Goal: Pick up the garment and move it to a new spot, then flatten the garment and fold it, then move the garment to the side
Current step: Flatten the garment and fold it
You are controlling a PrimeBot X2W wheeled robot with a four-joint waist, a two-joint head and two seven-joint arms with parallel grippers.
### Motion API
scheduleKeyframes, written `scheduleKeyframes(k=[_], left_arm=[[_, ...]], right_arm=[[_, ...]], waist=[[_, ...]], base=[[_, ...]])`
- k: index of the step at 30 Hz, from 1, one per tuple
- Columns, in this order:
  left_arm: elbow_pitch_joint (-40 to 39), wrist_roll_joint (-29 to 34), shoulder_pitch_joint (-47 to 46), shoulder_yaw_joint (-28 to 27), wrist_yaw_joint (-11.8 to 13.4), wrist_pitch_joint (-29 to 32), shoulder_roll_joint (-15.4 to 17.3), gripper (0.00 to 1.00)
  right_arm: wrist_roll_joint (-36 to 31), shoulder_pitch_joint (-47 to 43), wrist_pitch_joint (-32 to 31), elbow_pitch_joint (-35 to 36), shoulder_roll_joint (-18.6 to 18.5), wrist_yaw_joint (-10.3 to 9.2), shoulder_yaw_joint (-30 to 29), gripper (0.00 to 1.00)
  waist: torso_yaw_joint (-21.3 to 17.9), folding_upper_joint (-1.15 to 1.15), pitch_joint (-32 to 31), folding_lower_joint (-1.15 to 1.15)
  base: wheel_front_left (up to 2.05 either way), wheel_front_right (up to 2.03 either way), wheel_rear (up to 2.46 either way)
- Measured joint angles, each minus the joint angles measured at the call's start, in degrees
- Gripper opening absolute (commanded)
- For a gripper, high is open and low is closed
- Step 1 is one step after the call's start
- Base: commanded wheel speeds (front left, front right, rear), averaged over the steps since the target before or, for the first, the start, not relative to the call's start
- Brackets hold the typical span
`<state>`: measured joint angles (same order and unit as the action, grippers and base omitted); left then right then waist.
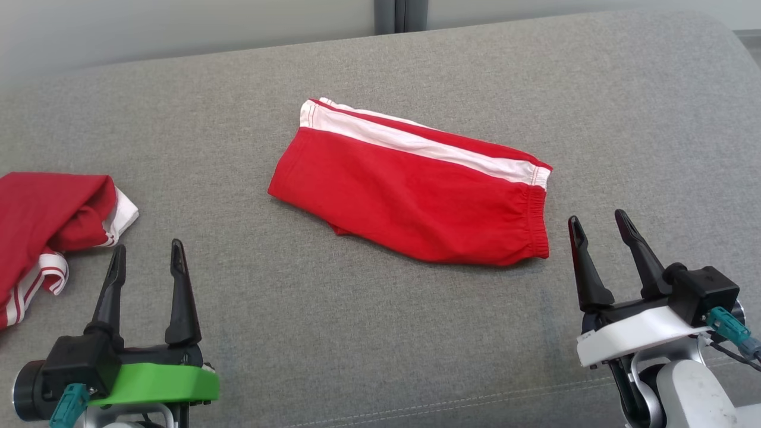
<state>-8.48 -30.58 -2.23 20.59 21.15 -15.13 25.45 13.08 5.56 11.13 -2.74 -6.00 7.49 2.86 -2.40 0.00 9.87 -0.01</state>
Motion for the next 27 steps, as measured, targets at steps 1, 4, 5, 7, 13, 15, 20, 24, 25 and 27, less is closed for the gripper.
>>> scheduleKeyframes(k=[1, 4, 5, 7, 13, 15, 20, 24, 25, 27], left_arm=[[0.13, 0.38, 0.44, -0.2, -0.78, 0.0, -0.59, 1.0], [0.53, 0.73, 0.45, -0.62, -1.57, -0.01, -1.16, 1.0], [0.87, 0.98, 0.45, -0.8, -2.03, -0.01, -1.25, 1.0], [1.3, 1.37, 0.45, -1.33, -2.63, 0.0, -1.52, 1.0], [2.52, 2.11, 0.44, -2.08, -4.54, 0.0, -2.89, 1.0], [3.01, 2.48, 0.34, -2.16, -5.24, -0.01, -3.22, 1.0], [4.37, 2.9, -1.24, -1.9, -7.02, -0.01, -4.33, 1.0], [6.58, 2.57, -5.52, 0.04, -9.79, 1.3, -4.78, 1.0], [7.42, 2.42, -7.14, 0.85, -10.83, 2.19, -4.92, 1.0], [9.37, 2.08, -10.72, 2.42, -13.11, 4.1, -5.27, 1.0]], right_arm=[[-0.04, -0.63, -0.21, 0.1, 0.15, 0.0, 0.01, 1.0], [-0.04, -0.79, -0.47, 0.2, 0.31, 0.0, 0.07, 1.0], [-0.04, -0.83, -0.55, 0.3, 0.36, 0.0, 0.12, 1.0], [-0.04, -0.92, -0.73, 0.4, 0.45, 0.0, 0.29, 1.0], [-0.05, -1.14, -1.03, 0.65, 0.57, 0.0, 0.21, 1.0], [-0.05, -1.14, -1.05, 0.73, 0.68, 0.0, 0.12, 1.0], [-0.11, -1.11, -1.23, 1.08, 0.83, 0.0, 0.07, 1.0], [-0.12, -0.74, -1.47, 1.69, 1.01, 0.0, -0.09, 1.0], [-0.12, -0.57, -1.56, 1.89, 1.08, 0.0, -0.13, 1.0], [-0.13, -0.28, -1.72, 2.22, 1.15, 0.0, -0.12, 1.0]], waist=[[0.19, 0.0, -0.72, 0.0], [0.37, 0.0, -1.21, 0.0], [0.45, 0.0, -1.38, 0.0], [0.5, 0.0, -1.61, 0.0], [0.66, 0.0, -1.64, 0.0], [0.82, 0.0, -1.52, 0.0], [0.96, 0.0, -0.89, 0.0], [1.03, 0.0, 0.19, 0.0], [1.02, 0.0, 0.57, 0.0], [0.95, 0.0, 1.41, 0.0]], base=[[0.0, 0.0, 0.0], [0.0, 0.0, 0.0], [0.0, 0.0, 0.0], [0.0, 0.0, 0.0], [0.0, 0.0, 0.0], [0.0, 0.0, 0.0], [0.0, 0.0, 0.0], [0.0, 0.0, 0.0], [0.0, 0.0, 0.0], [0.0, 0.0, 0.0]])
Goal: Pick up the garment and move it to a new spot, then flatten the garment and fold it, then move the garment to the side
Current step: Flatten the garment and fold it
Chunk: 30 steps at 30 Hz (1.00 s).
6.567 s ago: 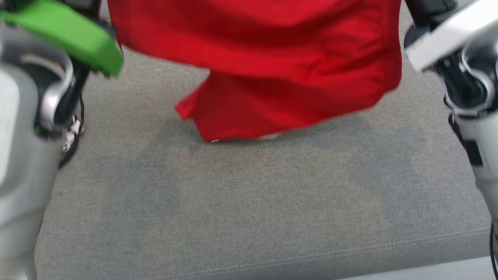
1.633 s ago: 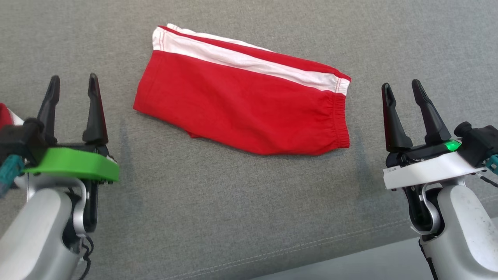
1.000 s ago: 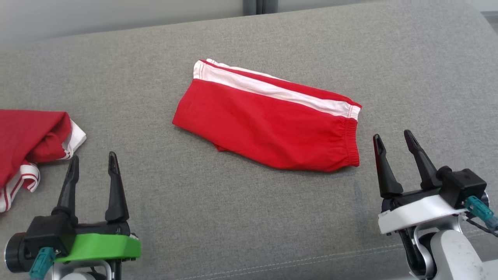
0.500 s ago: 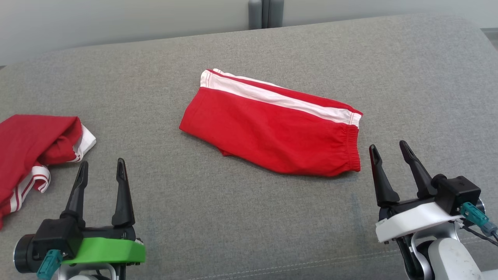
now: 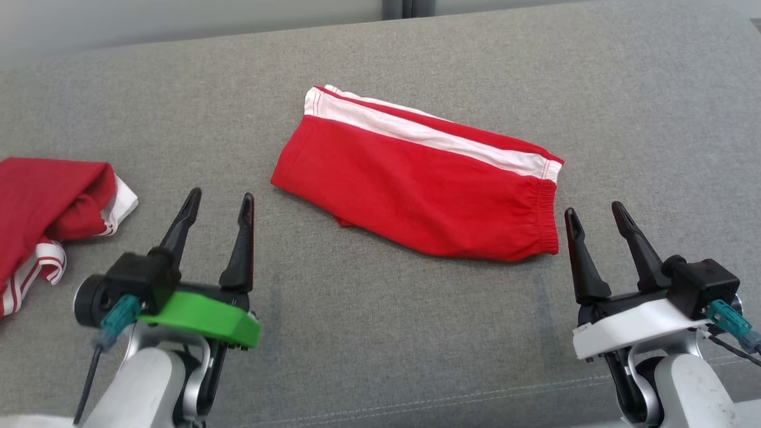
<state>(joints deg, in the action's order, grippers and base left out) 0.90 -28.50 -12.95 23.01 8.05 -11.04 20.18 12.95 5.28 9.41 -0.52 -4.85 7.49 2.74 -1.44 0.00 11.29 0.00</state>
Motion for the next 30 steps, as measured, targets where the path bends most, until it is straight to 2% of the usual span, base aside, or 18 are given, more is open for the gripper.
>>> scheduleKeyframes(k=[7, 12, 20, 29, 30], left_arm=[[13.07, -2.86, -13.52, 3.78, -7.86, 6.3, -3.2, 1.0], [25.86, -4.99, -20.86, 4.57, -11.78, 8.76, -4.99, 1.0], [42.06, -7.84, -29.31, 3.55, -14.07, 9.64, -5.91, 1.0], [51.08, -11.91, -32.95, 3.13, -15.12, 11.57, -7.46, 1.0], [51.28, -12.8, -32.94, 3.21, -15.16, 12.28, -7.9, 0.7]], right_arm=[[0.03, 2.43, 0.31, 0.1, 0.25, 0.0, 1.16, 1.0], [0.53, 4.07, 1.29, -1.01, 0.52, 0.0, 2.3, 1.0], [1.12, 5.92, 2.8, -2.81, 0.9, 0.0, 3.19, 1.0], [1.54, 6.51, 3.56, -4.49, 1.13, 0.0, 3.19, 1.0], [1.57, 6.56, 3.6, -4.59, 1.13, 0.0, 3.19, 1.0]], waist=[[-1.28, 0.0, 3.79, 0.0], [-3.38, 0.0, 6.32, 0.01], [-6.74, 0.0, 9.87, 0.01], [-8.02, 0.0, 10.67, 0.01], [-7.98, 0.0, 10.51, 0.01]], base=[[0.0, 0.0, 0.0], [0.0, 0.0, 0.0], [0.0, 0.0, 0.0], [0.0, 0.0, 0.0], [0.0, 0.0, 0.0]])
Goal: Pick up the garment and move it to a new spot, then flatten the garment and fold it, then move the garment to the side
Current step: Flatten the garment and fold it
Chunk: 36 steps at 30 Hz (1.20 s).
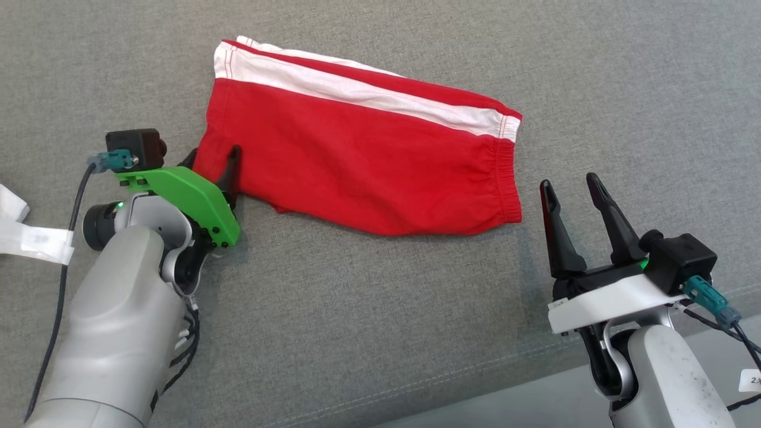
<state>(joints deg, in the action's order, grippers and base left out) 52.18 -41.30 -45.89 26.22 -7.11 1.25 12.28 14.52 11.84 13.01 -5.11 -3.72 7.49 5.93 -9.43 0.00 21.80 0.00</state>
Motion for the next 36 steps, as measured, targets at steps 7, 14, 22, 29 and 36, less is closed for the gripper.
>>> scheduleKeyframes(k=[7, 14, 22, 29, 36], left_arm=[[-4.76, -5.47, 2.37, 3.88, -0.27, 2.54, -0.59, 0.0], [-9.55, -6.97, 8.79, 3.44, -0.35, -4.6, 1.21, 0.0], [-21.32, -6.93, 21.89, 3.67, 4.22, -8.27, 1.77, 0.0], [-30.7, -8.59, 29.72, 3.39, 8.79, -7.48, 1.93, 0.0], [-34.39, -7.53, 30.62, 2.8, 12.54, -7.75, 3.45, 1.0]], right_arm=[[0.47, 0.01, 0.34, -0.2, 0.14, 0.0, -0.11, 1.0], [0.62, -1.66, 0.53, -0.27, -0.15, 0.0, -1.85, 1.0], [0.6, -3.36, -1.36, -0.05, -1.2, 0.0, -3.09, 1.0], [0.58, -3.54, -2.74, 0.52, -1.63, 0.0, -2.75, 1.0], [0.7, -3.5, -3.43, 0.65, -2.08, 0.0, -2.69, 1.0]], waist=[[0.29, 0.0, -1.13, 0.0], [1.08, 0.0, -2.62, 0.0], [3.94, 0.0, -4.62, 0.0], [6.21, 0.0, -6.54, 0.0], [6.69, 0.0, -7.64, 0.0]], base=[[0.0, 0.0, 0.0], [0.0, 0.0, 0.0], [0.0, 0.0, 0.0], [0.0, 0.0, 0.0], [0.0, 0.0, 0.0]])
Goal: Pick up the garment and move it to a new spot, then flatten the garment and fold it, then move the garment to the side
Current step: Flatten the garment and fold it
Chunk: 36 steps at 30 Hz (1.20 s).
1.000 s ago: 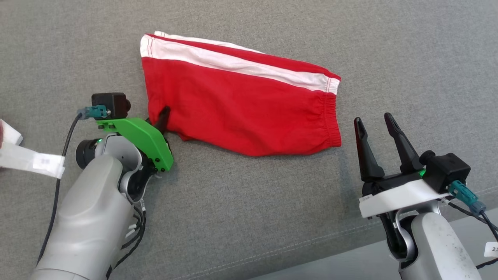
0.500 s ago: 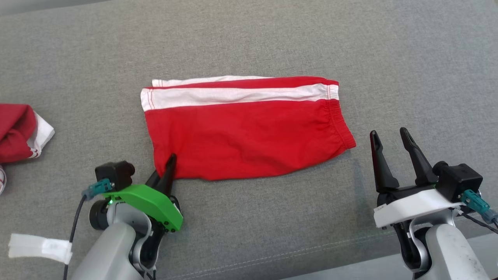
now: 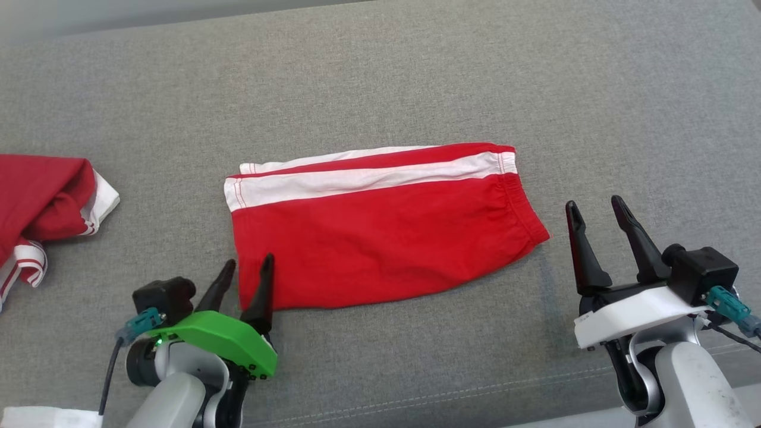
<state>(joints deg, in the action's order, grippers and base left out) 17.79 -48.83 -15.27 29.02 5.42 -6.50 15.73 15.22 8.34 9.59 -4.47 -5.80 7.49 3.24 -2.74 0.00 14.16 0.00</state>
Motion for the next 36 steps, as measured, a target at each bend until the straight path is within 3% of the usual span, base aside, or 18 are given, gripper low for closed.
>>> scheduleKeyframes(k=[7, 19, 26, 36], left_arm=[[-4.98, 3.82, 0.49, -3.28, 3.94, -5.86, 2.65, 1.0], [-16.59, 13.48, -1.7, -14.62, 4.41, -8.54, 3.12, 1.0], [-20.95, 20.15, 3.02, -21.06, 1.86, -8.65, 0.24, 1.0], [-20.17, 28.38, 11.5, -23.4, -2.15, -8.64, -2.42, 1.0]], right_arm=[[0.25, -0.01, 0.09, -0.04, -0.01, 0.0, -1.3, 1.0], [0.12, 0.94, 0.87, -1.31, 0.47, 0.0, -1.59, 1.0], [-0.21, 0.8, 1.1, -2.11, 0.47, 0.0, -1.64, 1.0], [-0.81, -1.89, 0.74, -2.87, 0.31, 0.0, -2.23, 1.0]], waist=[[0.04, 0.0, -1.12, 0.0], [-0.1, 0.0, -3.69, 0.0], [0.08, 0.0, -6.23, 0.0], [1.27, 0.0, -9.94, 0.0]], base=[[0.0, 0.0, 0.0], [0.0, 0.0, 0.0], [0.0, 0.0, 0.0], [0.0, 0.0, 0.0]])
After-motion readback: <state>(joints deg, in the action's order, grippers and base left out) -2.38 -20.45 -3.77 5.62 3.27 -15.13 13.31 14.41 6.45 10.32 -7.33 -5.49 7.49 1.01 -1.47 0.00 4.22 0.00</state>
